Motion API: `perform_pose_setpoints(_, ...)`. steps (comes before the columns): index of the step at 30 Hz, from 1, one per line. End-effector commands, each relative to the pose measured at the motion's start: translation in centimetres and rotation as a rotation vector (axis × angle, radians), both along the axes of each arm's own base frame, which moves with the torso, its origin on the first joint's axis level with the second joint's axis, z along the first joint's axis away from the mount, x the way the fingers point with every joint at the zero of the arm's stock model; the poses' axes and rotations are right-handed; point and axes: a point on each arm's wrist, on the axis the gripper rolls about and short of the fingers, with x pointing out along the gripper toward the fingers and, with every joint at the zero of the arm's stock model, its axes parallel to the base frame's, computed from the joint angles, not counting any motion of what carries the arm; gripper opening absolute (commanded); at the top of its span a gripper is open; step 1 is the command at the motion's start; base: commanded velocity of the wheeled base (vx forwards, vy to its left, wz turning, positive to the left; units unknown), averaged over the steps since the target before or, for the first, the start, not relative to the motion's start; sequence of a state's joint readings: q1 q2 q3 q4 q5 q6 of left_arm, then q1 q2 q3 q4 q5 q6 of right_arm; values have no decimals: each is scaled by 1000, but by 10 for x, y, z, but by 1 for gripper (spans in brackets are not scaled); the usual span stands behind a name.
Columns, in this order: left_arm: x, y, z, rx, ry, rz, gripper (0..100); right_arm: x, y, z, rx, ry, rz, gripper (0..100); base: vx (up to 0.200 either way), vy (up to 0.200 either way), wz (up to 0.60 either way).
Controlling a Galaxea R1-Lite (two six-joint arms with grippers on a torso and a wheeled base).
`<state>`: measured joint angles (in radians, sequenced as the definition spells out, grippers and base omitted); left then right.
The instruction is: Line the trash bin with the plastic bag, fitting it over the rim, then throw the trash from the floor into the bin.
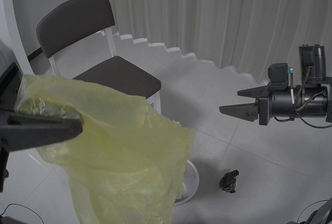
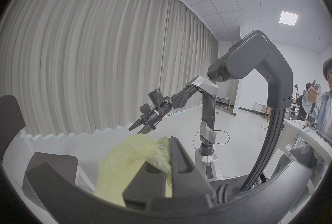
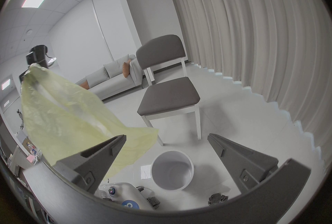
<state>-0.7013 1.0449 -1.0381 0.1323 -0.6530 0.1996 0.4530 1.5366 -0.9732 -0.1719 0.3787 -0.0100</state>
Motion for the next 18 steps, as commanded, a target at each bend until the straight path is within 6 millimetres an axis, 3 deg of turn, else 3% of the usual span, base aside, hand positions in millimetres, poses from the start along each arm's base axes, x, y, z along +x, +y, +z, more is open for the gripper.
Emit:
perform_pose_setpoints(1,0,0,-1,4,1,-2,0,42,35,-27,-35,67,35,100,0,0,0)
perform_pose_setpoints(10,1,-1,-7,17,15,-2,0,60,76,-53,-64,117,112,100,0,0,0)
perform_pose_setpoints(18,1,0,-10,24,14,3,0,44,78,-66,-100,161,150,100,0,0,0)
